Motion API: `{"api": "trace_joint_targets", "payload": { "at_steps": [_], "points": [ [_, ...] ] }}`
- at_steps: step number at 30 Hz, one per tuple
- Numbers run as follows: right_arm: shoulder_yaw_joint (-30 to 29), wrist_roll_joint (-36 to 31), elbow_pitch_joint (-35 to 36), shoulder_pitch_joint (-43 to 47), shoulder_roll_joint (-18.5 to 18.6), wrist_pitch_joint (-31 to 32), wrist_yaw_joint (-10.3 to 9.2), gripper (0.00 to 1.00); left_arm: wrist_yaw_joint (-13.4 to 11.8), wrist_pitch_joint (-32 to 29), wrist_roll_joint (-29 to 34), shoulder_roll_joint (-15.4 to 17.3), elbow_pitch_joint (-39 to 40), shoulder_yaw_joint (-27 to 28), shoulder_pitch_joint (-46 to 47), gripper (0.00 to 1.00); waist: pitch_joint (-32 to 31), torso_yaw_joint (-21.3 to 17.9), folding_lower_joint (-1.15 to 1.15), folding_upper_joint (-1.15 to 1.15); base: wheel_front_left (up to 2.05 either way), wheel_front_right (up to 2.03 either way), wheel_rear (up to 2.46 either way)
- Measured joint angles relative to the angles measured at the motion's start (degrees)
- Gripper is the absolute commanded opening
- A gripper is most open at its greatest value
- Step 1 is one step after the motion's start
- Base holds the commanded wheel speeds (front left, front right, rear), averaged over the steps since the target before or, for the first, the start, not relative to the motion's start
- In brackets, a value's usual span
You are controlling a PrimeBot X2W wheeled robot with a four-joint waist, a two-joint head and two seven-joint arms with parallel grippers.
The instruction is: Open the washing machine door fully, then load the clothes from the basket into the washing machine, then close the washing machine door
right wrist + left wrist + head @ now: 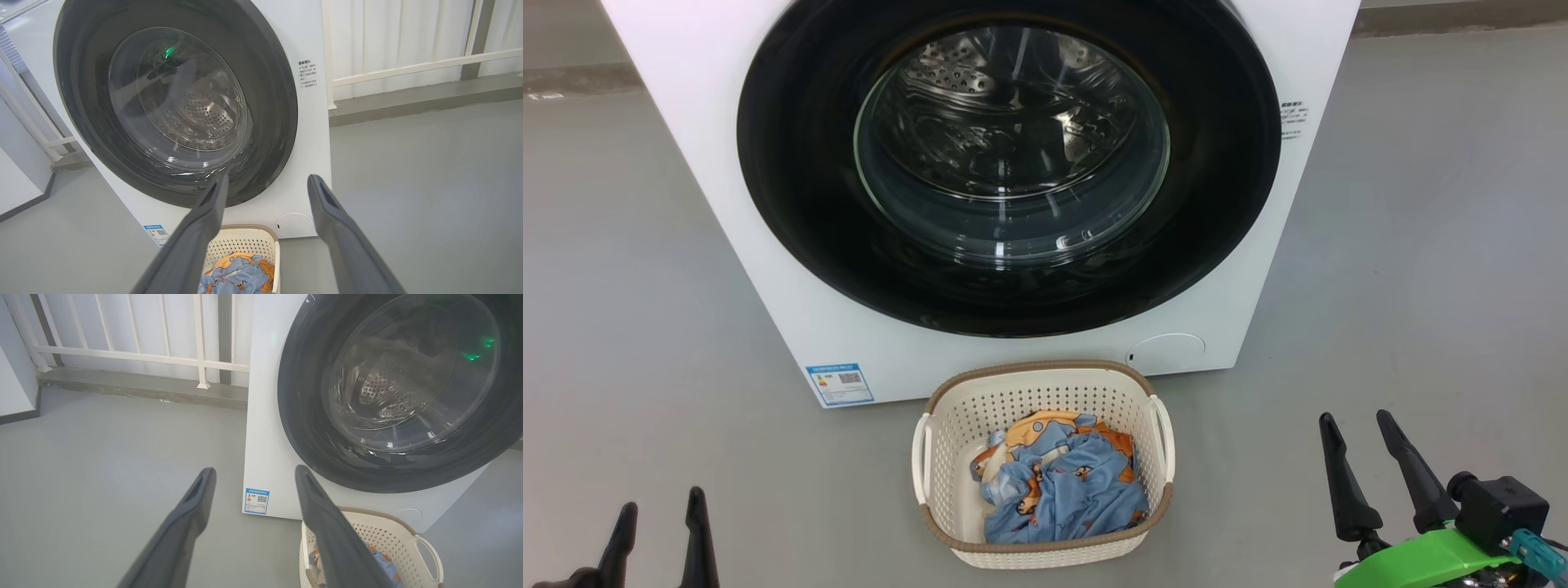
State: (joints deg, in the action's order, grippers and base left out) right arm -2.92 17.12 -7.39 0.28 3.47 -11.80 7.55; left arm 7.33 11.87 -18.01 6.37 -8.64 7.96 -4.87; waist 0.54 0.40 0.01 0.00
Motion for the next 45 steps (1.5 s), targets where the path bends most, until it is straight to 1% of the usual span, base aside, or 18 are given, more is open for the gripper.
{"api": "trace_joint_targets", "payload": {
  "at_steps": [16,38,45],
  "points": [
    [-0.86,-10.54,1.01,0.04,-0.14,-2.5,0.0,1.0,0.08,2.35,9.81,0.85,0.92,-0.08,-1.09,1.0,-0.03,-0.26,0.0,0.0,0.0,0.0,0.0],
    [-1.66,-10.48,0.46,1.18,-0.56,-2.5,0.0,1.0,0.07,2.36,9.82,0.45,0.86,0.09,-1.09,1.0,-0.12,-0.4,0.0,0.0,0.0,0.0,-0.01],
    [-1.59,-10.48,0.31,1.19,-0.81,-2.5,0.0,1.0,0.07,2.36,10.16,0.02,0.88,0.85,-1.09,1.0,-0.16,-0.51,0.0,0.0,0.38,0.38,-0.76]
  ]
}}
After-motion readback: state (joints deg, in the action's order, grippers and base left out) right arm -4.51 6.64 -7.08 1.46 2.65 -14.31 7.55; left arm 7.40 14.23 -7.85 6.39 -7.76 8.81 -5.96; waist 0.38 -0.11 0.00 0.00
